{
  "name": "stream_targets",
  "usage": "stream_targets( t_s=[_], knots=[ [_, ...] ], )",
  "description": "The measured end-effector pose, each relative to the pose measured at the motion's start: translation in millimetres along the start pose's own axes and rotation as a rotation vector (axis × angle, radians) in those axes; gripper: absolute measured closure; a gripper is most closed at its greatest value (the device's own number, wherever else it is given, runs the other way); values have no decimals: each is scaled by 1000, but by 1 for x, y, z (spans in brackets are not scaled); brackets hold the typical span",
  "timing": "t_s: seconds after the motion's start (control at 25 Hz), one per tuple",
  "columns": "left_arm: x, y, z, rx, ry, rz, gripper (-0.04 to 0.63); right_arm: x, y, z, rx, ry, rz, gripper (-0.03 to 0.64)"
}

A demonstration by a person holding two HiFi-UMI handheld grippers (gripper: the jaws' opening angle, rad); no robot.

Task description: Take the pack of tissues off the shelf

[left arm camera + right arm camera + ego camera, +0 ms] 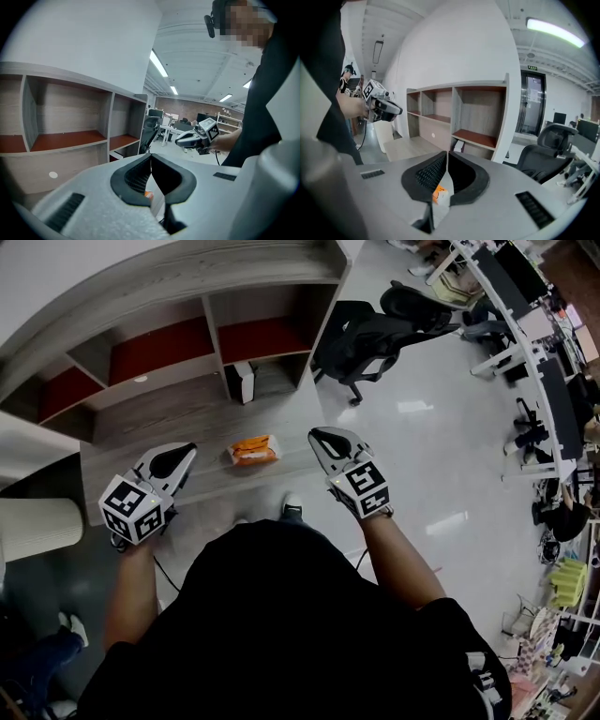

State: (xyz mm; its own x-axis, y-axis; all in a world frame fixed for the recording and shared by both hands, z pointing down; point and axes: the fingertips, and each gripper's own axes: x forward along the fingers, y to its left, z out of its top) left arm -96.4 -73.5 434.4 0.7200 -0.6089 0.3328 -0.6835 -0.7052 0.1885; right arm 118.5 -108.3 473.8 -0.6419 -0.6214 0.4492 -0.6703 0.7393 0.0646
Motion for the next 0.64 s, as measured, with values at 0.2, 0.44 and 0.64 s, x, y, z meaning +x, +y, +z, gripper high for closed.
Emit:
stream_targets(
  t_s=[0.2, 0.44, 0.64],
  knots=[
    [-7, 1, -2, 6, -14, -24, 577, -16, 9, 34, -42, -60, -45, 597],
    [-21, 2, -5, 5, -28, -44, 577, -27, 19, 44, 8, -61, -70, 598],
    [-33, 10, -10, 3, -30, -49, 577, -26, 28, 41, 19, -49, -83, 600]
  ],
)
